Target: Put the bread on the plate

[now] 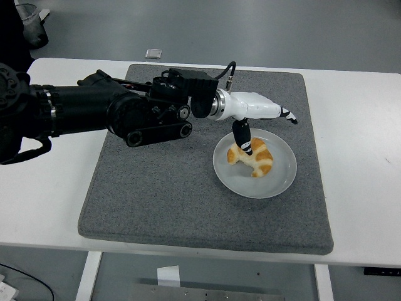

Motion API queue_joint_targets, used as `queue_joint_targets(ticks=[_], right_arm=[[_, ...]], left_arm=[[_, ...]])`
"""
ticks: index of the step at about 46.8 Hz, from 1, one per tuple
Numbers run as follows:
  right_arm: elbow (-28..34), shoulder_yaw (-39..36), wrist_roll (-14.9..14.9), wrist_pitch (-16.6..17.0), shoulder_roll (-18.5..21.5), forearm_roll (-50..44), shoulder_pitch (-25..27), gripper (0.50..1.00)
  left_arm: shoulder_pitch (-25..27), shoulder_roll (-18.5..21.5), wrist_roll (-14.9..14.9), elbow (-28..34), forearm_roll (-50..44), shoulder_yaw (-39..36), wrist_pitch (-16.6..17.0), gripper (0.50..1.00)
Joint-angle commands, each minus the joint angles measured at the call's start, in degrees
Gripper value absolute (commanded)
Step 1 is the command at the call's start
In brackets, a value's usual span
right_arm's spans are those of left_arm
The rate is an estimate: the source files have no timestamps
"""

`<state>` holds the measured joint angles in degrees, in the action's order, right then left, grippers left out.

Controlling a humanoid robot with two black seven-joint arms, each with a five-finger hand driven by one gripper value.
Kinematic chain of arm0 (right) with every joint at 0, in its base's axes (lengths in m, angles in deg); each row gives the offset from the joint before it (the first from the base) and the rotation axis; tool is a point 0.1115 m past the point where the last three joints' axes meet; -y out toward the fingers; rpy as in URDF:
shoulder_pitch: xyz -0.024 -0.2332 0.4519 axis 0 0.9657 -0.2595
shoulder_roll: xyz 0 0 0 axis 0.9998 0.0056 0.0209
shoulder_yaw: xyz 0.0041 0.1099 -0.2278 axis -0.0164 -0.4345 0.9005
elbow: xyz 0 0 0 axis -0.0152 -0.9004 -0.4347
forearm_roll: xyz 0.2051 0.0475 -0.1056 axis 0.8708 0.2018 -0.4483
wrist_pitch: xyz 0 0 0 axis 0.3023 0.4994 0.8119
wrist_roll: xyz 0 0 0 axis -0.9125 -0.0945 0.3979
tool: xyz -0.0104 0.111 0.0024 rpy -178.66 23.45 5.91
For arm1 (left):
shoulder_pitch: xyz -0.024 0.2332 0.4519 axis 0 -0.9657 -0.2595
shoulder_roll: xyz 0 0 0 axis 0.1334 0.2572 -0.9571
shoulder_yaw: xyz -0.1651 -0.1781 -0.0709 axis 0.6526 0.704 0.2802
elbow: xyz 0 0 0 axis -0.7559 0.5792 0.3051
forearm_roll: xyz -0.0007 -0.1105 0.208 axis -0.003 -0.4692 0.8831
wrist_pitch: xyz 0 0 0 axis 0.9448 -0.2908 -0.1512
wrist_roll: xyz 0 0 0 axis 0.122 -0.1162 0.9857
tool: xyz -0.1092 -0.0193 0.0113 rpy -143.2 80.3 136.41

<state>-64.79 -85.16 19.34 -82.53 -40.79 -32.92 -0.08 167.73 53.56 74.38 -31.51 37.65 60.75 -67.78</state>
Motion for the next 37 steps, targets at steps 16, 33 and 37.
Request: queue_joint_targets(ticks=[16,33,37], right_arm=[[-0.02,0.0,0.0,0.0,0.0,0.0,0.0,0.932],[0.06,0.0,0.0,0.0,0.0,0.0,0.0,0.932],[0.06,0.0,0.0,0.0,0.0,0.0,0.0,0.932]], left_arm=[[3.46,5.63,-0.18,-3.6,-18.79,10.65,-0.09,1.0],[3.37,10.02,-0.18,-12.13,-48.67,16.53,-0.18,1.0],[2.49,10.73,-0.18,-13.27,-53.42,19.17,-0.18,1.0]])
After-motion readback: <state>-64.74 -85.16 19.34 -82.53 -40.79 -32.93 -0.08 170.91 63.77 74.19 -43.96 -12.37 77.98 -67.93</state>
